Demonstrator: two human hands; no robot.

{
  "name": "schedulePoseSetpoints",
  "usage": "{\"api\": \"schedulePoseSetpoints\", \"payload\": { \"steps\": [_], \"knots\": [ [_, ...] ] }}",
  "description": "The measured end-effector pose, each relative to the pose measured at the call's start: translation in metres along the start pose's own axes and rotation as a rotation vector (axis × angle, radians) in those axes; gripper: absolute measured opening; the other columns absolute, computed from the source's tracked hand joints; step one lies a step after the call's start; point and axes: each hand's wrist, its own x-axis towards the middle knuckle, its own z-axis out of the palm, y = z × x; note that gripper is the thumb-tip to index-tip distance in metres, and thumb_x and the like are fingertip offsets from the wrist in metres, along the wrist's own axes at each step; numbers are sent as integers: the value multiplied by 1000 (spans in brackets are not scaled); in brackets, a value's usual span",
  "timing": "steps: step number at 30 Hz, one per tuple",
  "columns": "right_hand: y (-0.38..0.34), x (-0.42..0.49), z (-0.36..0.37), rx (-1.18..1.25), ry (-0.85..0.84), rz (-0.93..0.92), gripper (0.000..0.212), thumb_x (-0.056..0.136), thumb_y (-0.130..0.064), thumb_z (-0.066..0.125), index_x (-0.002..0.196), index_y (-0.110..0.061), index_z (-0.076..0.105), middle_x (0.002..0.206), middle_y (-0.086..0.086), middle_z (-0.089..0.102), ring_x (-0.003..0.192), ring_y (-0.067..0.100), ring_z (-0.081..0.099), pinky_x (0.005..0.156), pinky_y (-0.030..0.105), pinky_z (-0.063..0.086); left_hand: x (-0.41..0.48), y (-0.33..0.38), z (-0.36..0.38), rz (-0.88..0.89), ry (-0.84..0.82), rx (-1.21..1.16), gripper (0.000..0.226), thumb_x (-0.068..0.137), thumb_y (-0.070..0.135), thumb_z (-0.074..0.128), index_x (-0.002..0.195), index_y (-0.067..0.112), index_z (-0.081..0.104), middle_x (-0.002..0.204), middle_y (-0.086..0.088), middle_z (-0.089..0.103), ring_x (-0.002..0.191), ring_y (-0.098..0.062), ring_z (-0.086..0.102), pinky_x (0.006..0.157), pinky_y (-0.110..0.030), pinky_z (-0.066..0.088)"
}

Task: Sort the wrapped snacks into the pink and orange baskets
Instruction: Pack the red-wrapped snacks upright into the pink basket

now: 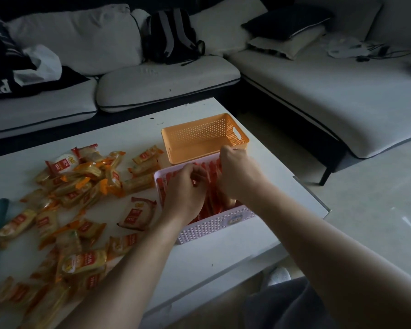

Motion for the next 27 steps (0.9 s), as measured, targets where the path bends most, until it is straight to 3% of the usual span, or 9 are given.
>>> {"api": "schedulePoseSetpoints", "payload": {
  "steps": [5, 8, 10, 13, 15, 18, 21, 24, 27],
  "knots": [
    [-2, -2, 18, -184, -118, -139, 14, 99, -18, 57, 103, -9, 67, 62, -8, 38, 50, 6, 40, 46, 19, 32, 1, 2, 1, -14, 82, -145, 21, 96, 2, 58, 99, 22, 64, 88, 10, 68, 87, -13, 66, 79, -30, 57],
    [-3, 1, 1, -153, -207, -110, 15, 100, -14, 53, 94, -7, 66, 68, -3, 53, 55, 9, 52, 47, 20, 41, 1, 3, 0, 39, 49, -132, 25, 98, 0, 54, 101, 21, 67, 93, 7, 70, 90, -10, 67, 80, -29, 58],
    [4, 6, -23, -62, -266, -33, 19, 98, -7, 53, 89, -5, 69, 72, 2, 66, 55, 9, 64, 47, 19, 53, 0, 3, 2, 102, -55, -43, 28, 102, 8, 53, 99, 32, 68, 98, 14, 69, 95, -2, 63, 84, -21, 51],
    [29, 9, -53, 67, -180, 54, 14, 96, -9, 60, 94, -10, 74, 76, 2, 72, 59, 13, 72, 54, 26, 61, -2, -2, 10, 201, -206, 142, 27, 100, 18, 56, 91, 37, 72, 99, 20, 67, 96, -3, 62, 88, -23, 50],
    [43, 7, -58, 97, -131, 100, 8, 95, -20, 68, 98, -14, 70, 79, -3, 68, 61, 12, 70, 47, 19, 55, 0, -6, 14, 266, -253, 304, 23, 97, 20, 58, 92, 31, 77, 101, 17, 70, 98, -6, 62, 91, -31, 54],
    [48, 4, -44, 50, -177, 128, 27, 94, -39, 69, 108, -17, 66, 84, -2, 66, 65, 9, 66, 45, 16, 49, 4, -6, 14, 252, -318, 395, 18, 93, 24, 63, 98, 29, 79, 101, 15, 74, 94, -7, 65, 87, -32, 56],
    [40, -1, -24, -79, -242, 102, 38, 94, -35, 69, 126, -14, 63, 83, -1, 67, 62, 10, 66, 49, 16, 53, 8, -8, 16, 233, -325, 386, 14, 91, 26, 68, 101, 30, 77, 96, 15, 75, 89, -7, 68, 82, -33, 60],
    [41, -1, -27, -90, -247, 105, 37, 94, -28, 69, 126, -11, 62, 83, 0, 67, 65, 12, 68, 55, 21, 58, 10, -6, 13, 212, -273, 250, 12, 94, 21, 68, 97, 29, 75, 93, 21, 70, 88, 2, 63, 81, -23, 55],
    [50, 4, -52, 85, -197, 159, 31, 93, -29, 68, 121, -15, 63, 86, 0, 66, 71, 14, 68, 57, 28, 60, 14, -2, 10, 132, -122, 42, 16, 97, 13, 64, 98, 26, 72, 92, 22, 67, 87, 9, 61, 75, -6, 46]
  ]
}}
